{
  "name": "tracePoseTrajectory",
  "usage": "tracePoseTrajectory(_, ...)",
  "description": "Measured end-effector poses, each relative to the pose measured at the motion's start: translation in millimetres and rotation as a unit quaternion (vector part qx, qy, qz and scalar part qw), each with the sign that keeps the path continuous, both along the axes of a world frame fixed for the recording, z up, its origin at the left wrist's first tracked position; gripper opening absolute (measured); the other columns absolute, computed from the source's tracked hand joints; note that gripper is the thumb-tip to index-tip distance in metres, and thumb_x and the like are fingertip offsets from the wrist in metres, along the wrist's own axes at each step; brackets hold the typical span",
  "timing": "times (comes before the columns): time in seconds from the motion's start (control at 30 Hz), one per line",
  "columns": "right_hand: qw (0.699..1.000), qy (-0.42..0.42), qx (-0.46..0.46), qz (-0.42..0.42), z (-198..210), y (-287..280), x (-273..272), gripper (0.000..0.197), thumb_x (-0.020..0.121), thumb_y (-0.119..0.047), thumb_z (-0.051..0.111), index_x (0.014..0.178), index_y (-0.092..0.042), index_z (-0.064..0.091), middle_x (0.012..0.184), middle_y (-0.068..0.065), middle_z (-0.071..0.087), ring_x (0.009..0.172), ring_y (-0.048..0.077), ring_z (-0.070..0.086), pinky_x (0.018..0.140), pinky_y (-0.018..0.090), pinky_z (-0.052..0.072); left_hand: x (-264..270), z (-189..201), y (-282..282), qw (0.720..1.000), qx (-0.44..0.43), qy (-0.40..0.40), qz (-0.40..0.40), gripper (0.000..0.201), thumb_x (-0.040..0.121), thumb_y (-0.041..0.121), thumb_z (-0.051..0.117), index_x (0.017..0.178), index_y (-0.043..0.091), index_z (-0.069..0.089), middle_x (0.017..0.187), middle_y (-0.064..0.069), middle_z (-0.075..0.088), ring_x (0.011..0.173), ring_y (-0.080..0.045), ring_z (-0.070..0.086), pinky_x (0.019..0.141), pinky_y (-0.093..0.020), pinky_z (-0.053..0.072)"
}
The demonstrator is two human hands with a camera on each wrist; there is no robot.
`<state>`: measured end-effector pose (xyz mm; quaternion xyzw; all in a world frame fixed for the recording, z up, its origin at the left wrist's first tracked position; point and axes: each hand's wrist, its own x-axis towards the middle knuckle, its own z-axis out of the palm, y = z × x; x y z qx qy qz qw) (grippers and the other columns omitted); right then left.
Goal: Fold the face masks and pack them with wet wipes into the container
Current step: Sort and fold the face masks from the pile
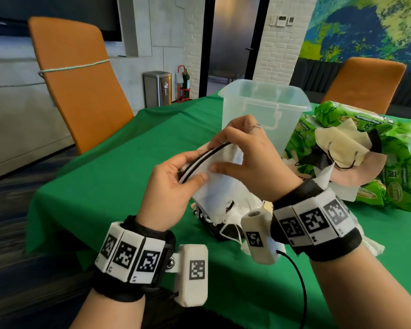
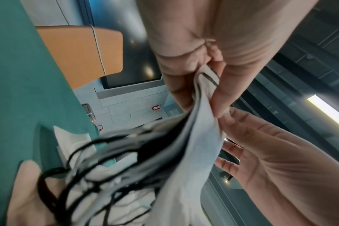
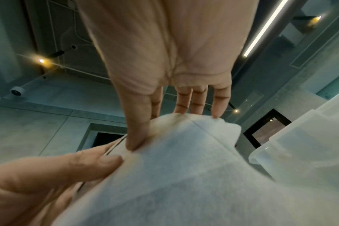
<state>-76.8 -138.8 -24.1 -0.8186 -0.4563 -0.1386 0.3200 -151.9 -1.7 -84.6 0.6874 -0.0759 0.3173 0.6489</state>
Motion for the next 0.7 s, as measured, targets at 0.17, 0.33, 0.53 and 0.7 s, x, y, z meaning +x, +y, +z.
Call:
tracePoseTrajectory(0.17,0.999,0.027,0.019,-0.015,1.8,-1.0,3.0,0.023,0.071,-0.031,0.076,0.073,-0.030,0.053,0.102,0.001,0.047,0.102,0.028,0.046,0.088,0.050,0.039,-0.9,-0.4,1.3,1.000,-0.017,-0.008,0.000,0.033,0.072,0.008,0.067,0.099,0.026,0.065,0.099,0.015,0.072,0.103,-0.005,0.064,0.092,-0.019,0.046)
tracePoseTrajectory(0.33,0.993,0.095,0.063,0.025,9.6,-4.0,4.3,0.028,0.075,-0.020,0.075,0.070,-0.031,0.049,0.101,0.008,0.060,0.099,0.023,0.055,0.089,0.035,0.041,-1.8,0.4,-1.5,1.000,-0.011,-0.010,-0.003,0.029,0.073,0.007,0.070,0.096,0.025,0.064,0.086,0.016,0.073,0.083,-0.001,0.067,0.078,-0.016,0.049)
tracePoseTrajectory(0.53,0.985,0.154,0.064,0.036,8.4,-3.8,8.8,0.022,0.077,-0.019,0.073,0.070,-0.022,0.052,0.071,0.003,0.058,0.065,0.013,0.049,0.063,0.030,0.042,1.0,-1.3,-7.2,0.999,0.011,-0.005,0.035,0.028,0.076,0.028,0.066,0.104,0.034,0.063,0.092,0.009,0.071,0.087,-0.015,0.063,0.087,-0.037,0.050)
tracePoseTrajectory(0.7,0.985,0.153,0.079,0.024,2.4,-3.1,9.0,0.024,0.076,-0.021,0.075,0.069,-0.025,0.052,0.066,-0.002,0.056,0.064,0.015,0.052,0.062,0.032,0.044,1.9,-4.6,-12.2,0.993,0.070,-0.035,0.089,0.041,0.083,0.016,0.054,0.116,0.040,0.052,0.100,0.027,0.059,0.084,-0.002,0.054,0.082,-0.009,0.040)
